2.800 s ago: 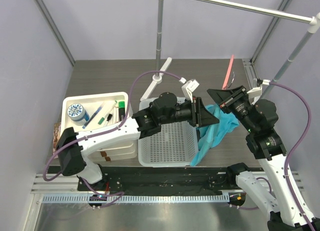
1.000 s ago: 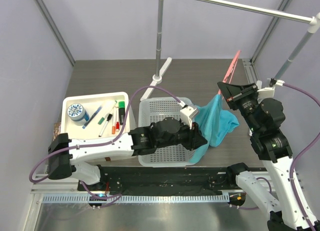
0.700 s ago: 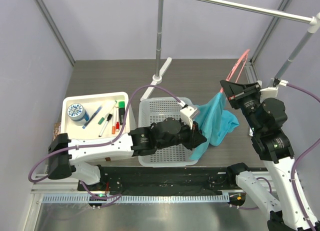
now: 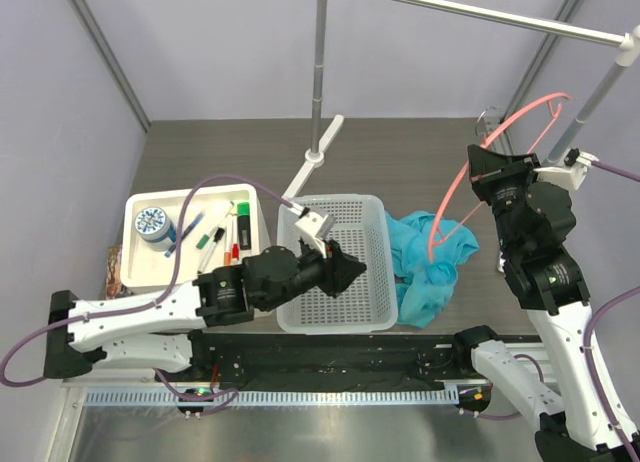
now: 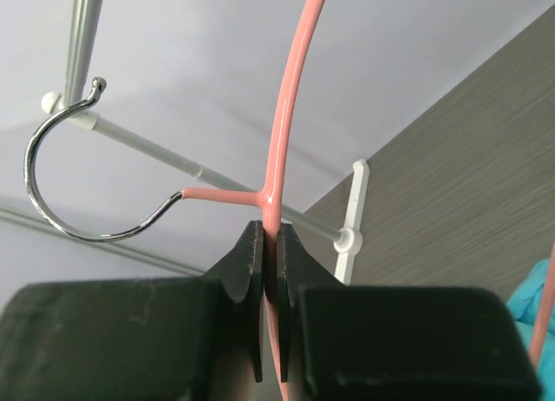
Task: Remove the t-shirt from the hanger
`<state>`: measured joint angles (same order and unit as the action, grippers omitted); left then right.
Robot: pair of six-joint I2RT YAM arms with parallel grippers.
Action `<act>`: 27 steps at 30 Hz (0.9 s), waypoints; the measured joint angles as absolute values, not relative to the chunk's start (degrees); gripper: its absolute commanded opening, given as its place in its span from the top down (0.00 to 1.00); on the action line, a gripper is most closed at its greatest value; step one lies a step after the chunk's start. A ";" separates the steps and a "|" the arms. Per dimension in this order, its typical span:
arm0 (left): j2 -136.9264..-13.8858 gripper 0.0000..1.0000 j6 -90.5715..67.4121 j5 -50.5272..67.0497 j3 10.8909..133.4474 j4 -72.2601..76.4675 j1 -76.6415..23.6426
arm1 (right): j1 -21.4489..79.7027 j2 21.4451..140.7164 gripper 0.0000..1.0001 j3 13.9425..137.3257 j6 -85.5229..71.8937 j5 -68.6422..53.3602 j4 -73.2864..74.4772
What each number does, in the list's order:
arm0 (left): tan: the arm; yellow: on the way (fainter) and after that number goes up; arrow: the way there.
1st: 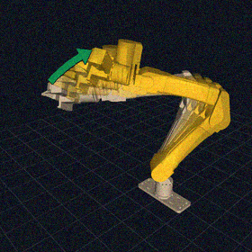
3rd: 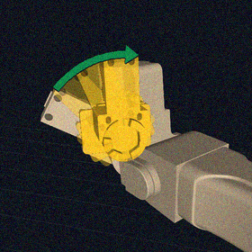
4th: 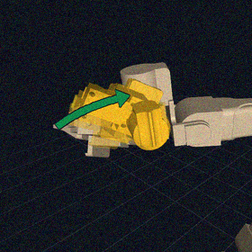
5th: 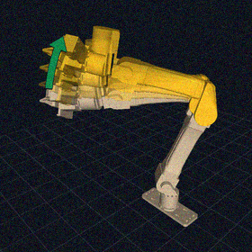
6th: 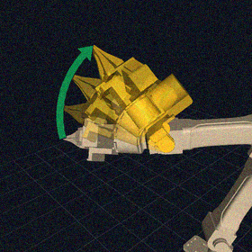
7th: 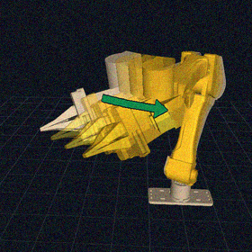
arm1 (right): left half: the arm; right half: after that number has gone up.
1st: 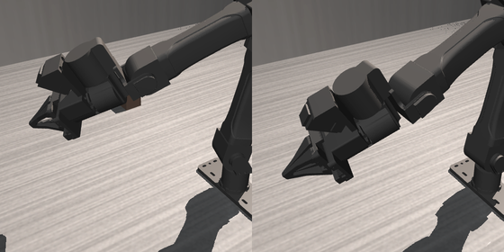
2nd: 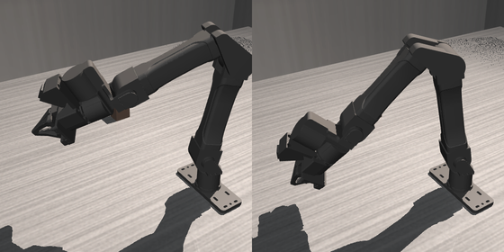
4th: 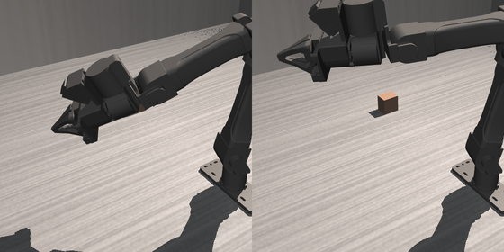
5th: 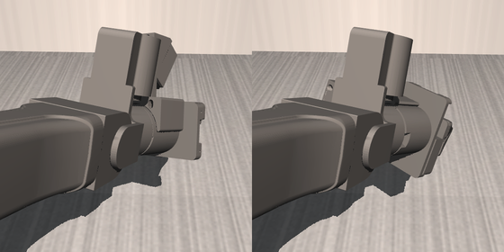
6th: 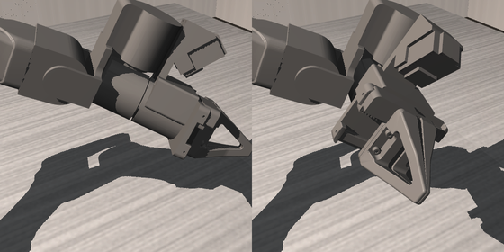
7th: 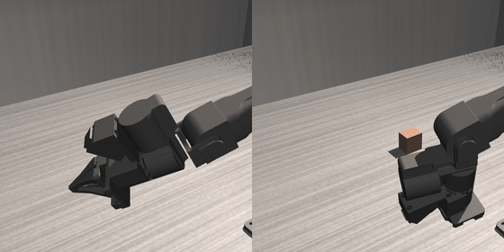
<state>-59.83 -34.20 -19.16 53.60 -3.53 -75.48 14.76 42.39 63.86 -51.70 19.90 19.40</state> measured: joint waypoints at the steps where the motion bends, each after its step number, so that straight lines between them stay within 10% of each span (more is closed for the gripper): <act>1: -61.47 0.53 -33.76 -18.74 54.28 -3.42 -75.48 | 14.76 42.37 0.99 63.86 -52.58 19.51 19.27; 10: -74.00 0.50 -33.17 -15.33 58.70 -3.49 -75.48 | 14.76 45.41 0.99 65.67 -57.36 15.84 17.28; 27: -58.52 0.49 -37.76 -17.26 53.65 -3.79 -75.53 | 13.56 72.40 0.99 89.65 -58.57 18.26 10.48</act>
<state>-58.52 -37.76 -17.26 53.65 -3.79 -75.53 13.56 72.40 89.65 -58.57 18.26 10.48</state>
